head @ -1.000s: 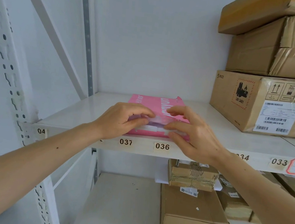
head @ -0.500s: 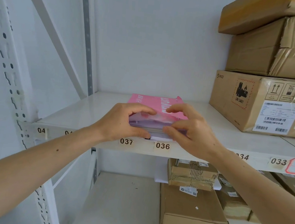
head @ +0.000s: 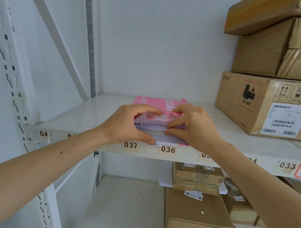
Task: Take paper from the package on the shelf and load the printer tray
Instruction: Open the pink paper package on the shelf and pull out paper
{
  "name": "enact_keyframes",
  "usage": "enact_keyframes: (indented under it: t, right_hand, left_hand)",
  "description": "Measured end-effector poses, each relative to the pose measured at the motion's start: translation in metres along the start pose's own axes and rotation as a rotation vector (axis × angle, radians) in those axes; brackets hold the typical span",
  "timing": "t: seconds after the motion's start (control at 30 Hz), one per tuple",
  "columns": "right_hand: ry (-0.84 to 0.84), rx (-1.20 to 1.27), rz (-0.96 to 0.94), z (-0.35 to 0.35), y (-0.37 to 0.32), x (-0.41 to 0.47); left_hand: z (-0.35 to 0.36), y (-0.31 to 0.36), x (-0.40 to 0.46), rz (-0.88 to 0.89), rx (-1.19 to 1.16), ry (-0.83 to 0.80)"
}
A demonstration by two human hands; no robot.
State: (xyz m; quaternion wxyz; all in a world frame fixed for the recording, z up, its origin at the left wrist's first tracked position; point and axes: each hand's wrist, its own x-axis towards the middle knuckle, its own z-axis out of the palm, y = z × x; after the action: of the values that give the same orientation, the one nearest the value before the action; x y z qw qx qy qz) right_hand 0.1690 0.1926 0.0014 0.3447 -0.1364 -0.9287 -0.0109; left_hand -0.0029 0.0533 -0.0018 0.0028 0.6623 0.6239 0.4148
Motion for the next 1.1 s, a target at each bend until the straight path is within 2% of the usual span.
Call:
enact_keyframes:
  t: [0.33, 0.5, 0.63, 0.8, 1.1]
  right_hand:
    - [-0.051, 0.029, 0.038, -0.006, -0.002, 0.003]
    - [0.012, -0.141, -0.09, 0.002, -0.001, -0.001]
    - [0.134, -0.172, -0.202, 0.008, -0.002, -0.006]
    - [0.151, -0.202, -0.314, 0.005, 0.0, -0.012]
    - [0.243, -0.234, -0.457, -0.003, -0.008, -0.03]
  left_hand:
    - [0.0, 0.0, 0.002, 0.001, 0.009, -0.002]
    - [-0.001, 0.0, 0.002, 0.014, 0.024, 0.001]
    - [-0.001, 0.001, 0.0, 0.029, 0.059, -0.008]
    - [0.0, 0.001, -0.003, 0.056, 0.094, -0.006]
    - [0.009, -0.007, -0.021, 0.233, 0.127, 0.133]
